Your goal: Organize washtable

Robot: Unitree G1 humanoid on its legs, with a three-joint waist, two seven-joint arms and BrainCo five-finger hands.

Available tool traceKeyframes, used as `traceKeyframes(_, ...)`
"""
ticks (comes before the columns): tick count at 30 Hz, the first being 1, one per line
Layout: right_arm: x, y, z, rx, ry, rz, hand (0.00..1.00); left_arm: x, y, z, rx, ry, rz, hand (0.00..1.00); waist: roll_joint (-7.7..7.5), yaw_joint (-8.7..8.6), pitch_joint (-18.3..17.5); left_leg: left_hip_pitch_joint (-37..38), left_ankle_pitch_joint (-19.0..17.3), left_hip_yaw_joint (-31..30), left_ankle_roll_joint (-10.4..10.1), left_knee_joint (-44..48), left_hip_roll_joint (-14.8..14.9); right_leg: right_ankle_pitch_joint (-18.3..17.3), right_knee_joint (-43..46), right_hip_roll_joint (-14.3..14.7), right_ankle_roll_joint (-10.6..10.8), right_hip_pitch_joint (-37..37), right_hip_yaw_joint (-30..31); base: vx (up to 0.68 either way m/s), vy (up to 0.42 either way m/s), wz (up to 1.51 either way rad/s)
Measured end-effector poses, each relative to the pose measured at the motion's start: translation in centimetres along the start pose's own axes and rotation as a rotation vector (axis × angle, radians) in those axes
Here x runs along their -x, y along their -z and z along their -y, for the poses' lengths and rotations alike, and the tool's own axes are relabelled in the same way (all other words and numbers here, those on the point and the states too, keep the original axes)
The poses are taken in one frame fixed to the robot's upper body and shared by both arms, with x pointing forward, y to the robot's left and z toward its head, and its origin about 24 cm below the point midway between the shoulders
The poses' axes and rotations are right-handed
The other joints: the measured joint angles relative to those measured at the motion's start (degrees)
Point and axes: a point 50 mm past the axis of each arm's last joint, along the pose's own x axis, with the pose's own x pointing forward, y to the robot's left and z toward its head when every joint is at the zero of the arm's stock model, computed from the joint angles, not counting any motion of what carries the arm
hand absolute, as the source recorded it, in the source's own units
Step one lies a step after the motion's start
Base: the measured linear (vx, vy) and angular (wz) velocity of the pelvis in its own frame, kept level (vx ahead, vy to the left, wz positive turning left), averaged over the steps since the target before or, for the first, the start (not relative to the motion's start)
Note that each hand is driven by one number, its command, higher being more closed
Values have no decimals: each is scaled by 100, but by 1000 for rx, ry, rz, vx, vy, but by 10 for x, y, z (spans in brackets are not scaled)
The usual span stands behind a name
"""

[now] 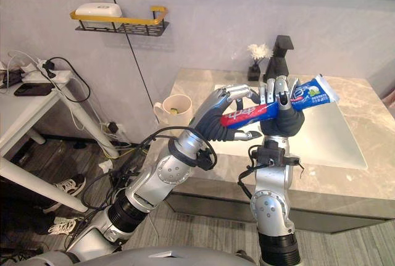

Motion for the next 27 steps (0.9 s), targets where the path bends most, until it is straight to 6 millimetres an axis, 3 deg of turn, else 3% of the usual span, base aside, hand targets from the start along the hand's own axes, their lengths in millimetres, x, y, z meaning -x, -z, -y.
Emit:
traceKeyframes(3,-1,0,-1,-2,-6,3,100,1,-3,-8,-10,-36,8,0,-4,-1,0,4,1,-1,0,-1,0,0,1,0,0,5,-1,0,0,0)
traceKeyframes(8,0,0,3,6,21,-3,100,0,-33,-48,-42,-236,163,0,-10,8,5,13,8,-24,1,-6,0,-1,1,-1,0,30,-24,0,0,0)
traceKeyframes(11,0,-2,4,14,25,6,100,9,-30,-58,-62,-290,132,0,-10,8,5,24,10,-35,3,-7,0,-2,1,-3,0,51,-37,-3,0,1)
traceKeyframes(14,0,-7,7,28,34,23,100,27,-19,-72,-120,-346,54,0,-9,5,6,15,11,-57,5,-11,0,-3,0,-4,0,64,-71,-17,1,6)
traceKeyframes(21,0,-13,10,46,44,43,100,60,-20,-114,-268,-537,-23,0,-9,25,10,5,14,-87,6,-15,0,-7,-7,-5,-2,85,-103,-3,3,3)
traceKeyframes(27,-1,-25,16,84,63,88,100,113,-4,-145,-448,-666,-271,0,-11,141,21,-27,14,-90,5,-34,-1,-7,-62,2,-4,88,-115,0,0,0)
